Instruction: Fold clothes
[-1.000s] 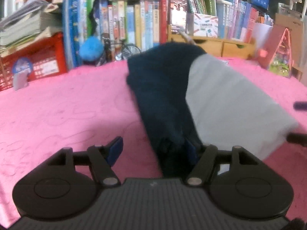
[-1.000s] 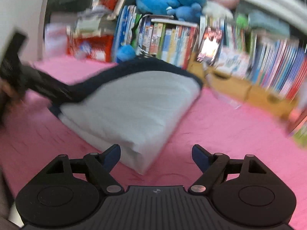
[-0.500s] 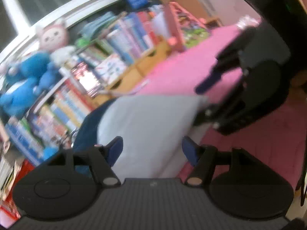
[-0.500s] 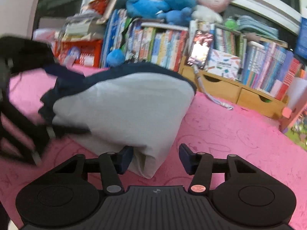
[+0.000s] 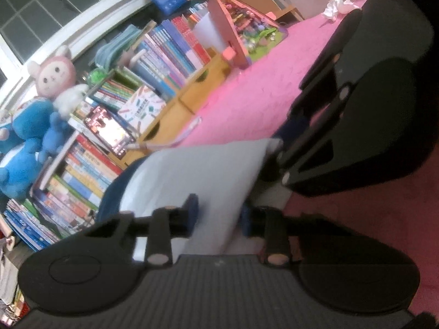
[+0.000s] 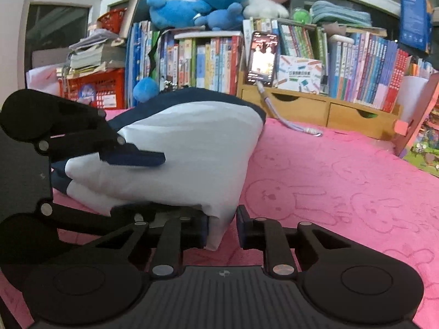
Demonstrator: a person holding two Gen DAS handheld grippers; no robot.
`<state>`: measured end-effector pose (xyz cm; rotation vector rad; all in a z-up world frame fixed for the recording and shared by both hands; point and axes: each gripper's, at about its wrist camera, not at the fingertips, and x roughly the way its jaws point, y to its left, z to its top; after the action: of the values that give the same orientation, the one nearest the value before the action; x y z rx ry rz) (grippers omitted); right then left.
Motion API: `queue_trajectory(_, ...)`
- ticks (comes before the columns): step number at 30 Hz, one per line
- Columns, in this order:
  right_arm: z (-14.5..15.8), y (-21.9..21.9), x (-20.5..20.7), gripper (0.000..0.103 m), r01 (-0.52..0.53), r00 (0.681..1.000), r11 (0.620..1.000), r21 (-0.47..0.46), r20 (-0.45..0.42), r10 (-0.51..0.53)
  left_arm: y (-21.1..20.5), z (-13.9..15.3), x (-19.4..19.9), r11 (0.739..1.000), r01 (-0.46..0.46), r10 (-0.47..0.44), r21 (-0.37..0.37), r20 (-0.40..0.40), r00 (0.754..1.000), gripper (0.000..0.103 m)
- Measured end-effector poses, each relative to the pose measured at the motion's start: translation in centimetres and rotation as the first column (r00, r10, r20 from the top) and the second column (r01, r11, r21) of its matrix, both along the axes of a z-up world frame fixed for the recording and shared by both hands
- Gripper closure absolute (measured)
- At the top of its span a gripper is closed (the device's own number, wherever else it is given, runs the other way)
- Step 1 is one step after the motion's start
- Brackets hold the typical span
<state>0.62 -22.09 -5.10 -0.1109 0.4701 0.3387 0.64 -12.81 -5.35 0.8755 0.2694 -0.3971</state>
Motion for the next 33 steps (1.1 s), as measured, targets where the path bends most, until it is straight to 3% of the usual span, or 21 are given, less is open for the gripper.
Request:
queue_trajectory(3,-0.1,-0.1,0.0,0.082,0.007,1.000,1.000,0.003,0.008,-0.008,0.8,0.0,-0.1,0.999,-0.030,0.030,0.014,0.008,1.000,0.090)
queue_trajectory(8,-0.2,-0.2,0.0,0.082,0.024,1.000,1.000,0.010,0.014,-0.025,3.5,-0.2,-0.6,0.994,-0.107,0.107,0.027,-0.018,0.994,0.092)
queue_trajectory(11,-0.2,-0.4,0.1,0.082,0.045,0.999,0.999,0.022,0.011,-0.045,6.2,-0.7,-0.9,0.979,-0.196,0.198,0.053,-0.034,0.980,0.095)
queue_trajectory(15,-0.3,-0.5,0.2,0.082,0.040,0.999,0.999,0.032,0.003,-0.040,9.6,-0.4,-1.6,0.953,-0.302,0.303,0.031,-0.053,0.951,0.095)
queue_trajectory(20,-0.4,-0.3,0.2,0.082,0.038,0.999,0.999,0.028,0.002,-0.038,10.4,0.2,-2.7,0.938,-0.347,0.346,-0.009,-0.057,0.937,0.094)
queue_trajectory(24,-0.5,-0.3,0.3,0.082,0.042,0.999,0.999,0.029,-0.005,-0.042,11.6,1.3,-3.0,0.904,-0.409,0.397,-0.126,-0.110,0.911,0.091)
queue_trajectory(28,-0.6,-0.2,0.3,0.082,0.038,0.999,0.999,0.026,-0.011,-0.037,13.5,2.3,-3.1,0.844,-0.486,0.460,-0.228,-0.158,0.874,0.089)
queue_trajectory(33,-0.6,-0.1,0.2,0.080,0.038,0.999,0.999,0.024,-0.014,-0.038,14.3,3.9,-4.1,0.795,-0.485,0.443,-0.365,-0.197,0.875,0.077)
